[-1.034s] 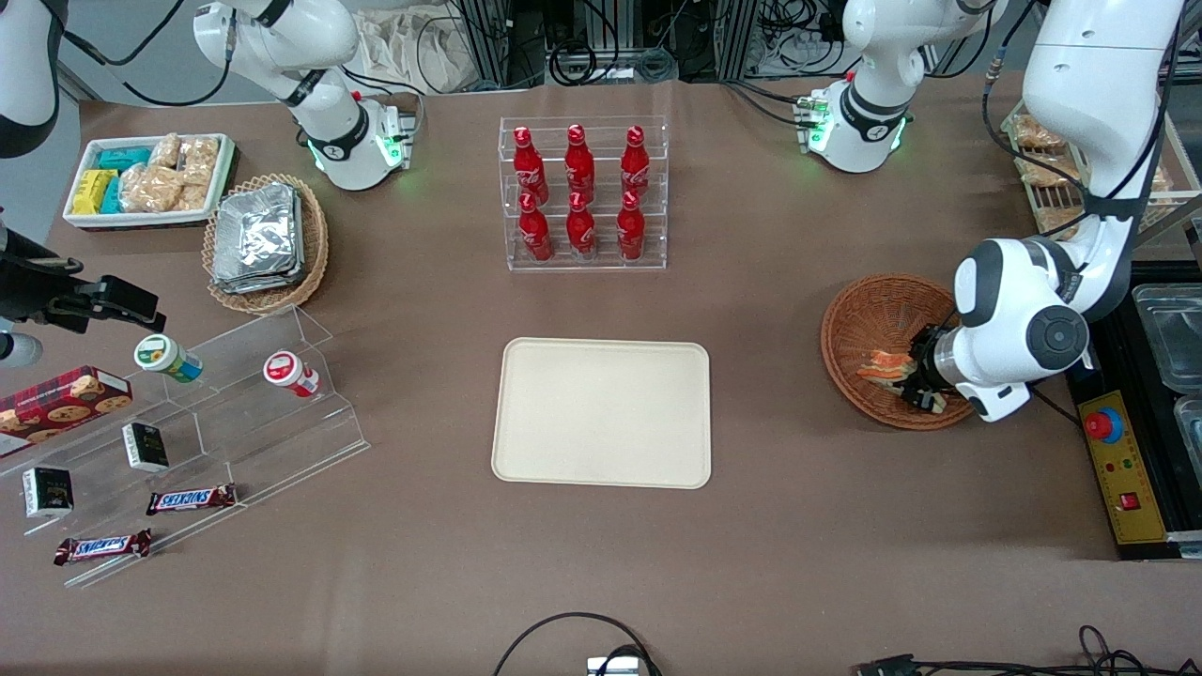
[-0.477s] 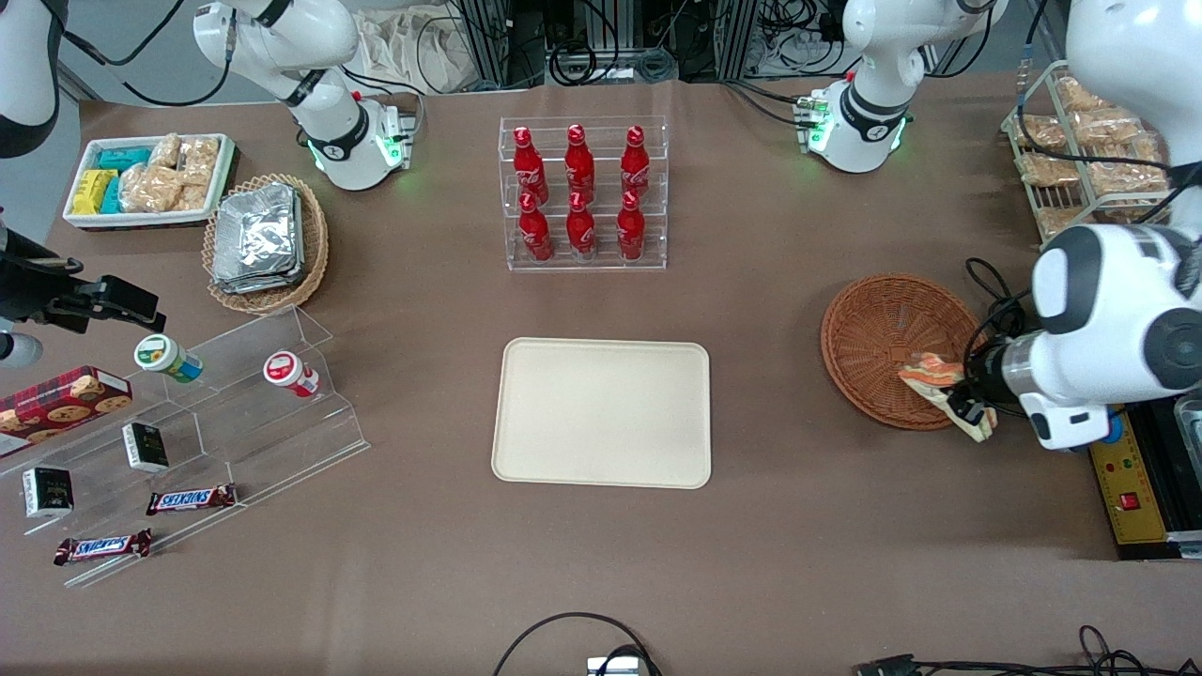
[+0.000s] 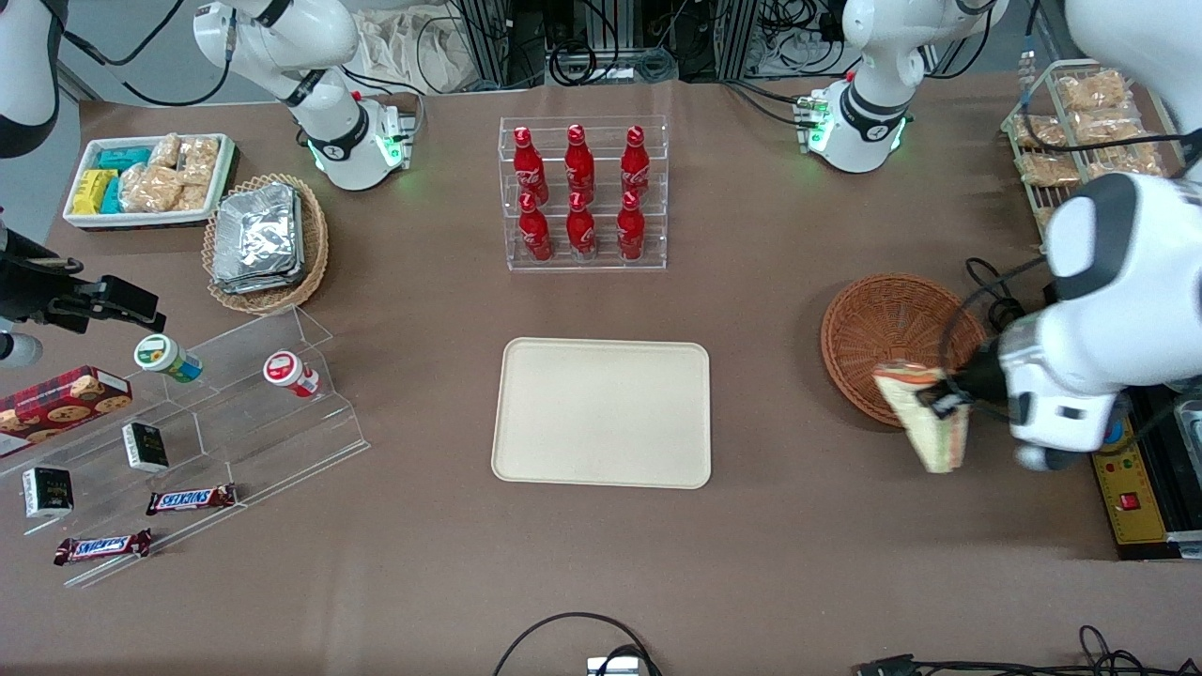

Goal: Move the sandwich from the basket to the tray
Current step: 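Lift the sandwich and carry it over the beige tray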

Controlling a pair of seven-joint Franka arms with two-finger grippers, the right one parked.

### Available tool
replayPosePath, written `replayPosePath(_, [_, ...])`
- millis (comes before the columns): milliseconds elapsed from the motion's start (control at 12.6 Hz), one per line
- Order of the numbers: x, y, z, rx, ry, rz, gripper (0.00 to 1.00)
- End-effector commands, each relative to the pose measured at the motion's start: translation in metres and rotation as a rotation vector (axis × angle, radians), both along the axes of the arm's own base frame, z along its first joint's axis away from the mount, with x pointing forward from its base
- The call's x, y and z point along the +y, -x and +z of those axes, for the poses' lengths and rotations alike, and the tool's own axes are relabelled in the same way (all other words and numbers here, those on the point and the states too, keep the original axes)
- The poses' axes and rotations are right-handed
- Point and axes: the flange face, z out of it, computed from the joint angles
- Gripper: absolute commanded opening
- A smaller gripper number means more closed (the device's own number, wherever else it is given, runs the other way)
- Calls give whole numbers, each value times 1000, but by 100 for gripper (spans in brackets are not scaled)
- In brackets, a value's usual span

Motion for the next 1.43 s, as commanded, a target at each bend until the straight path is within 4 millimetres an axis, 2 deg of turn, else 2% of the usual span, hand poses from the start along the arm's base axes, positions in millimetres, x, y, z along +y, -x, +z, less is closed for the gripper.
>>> replayPosePath(0, [-98,-2,-51,51,42,-160,0])
replayPosePath(239, [-177,16,-109,67,65,-252,0])
replayPosePath(398, [-210,25,-148,81,76,-277,0])
replayPosePath(716, [-245,42,-205,113,68,-325,0])
replayPosePath(875, [-241,40,-237,114,28,-341,1])
replayPosePath(1034, [-239,38,-243,104,26,-334,20])
replayPosePath(1114, [-236,36,-242,100,24,-328,38])
replayPosePath(1193, [-233,33,-241,97,25,-318,79])
replayPosePath(1273, [-230,31,-242,94,24,-318,97])
replayPosePath(1352, [-229,30,-240,92,23,-317,100])
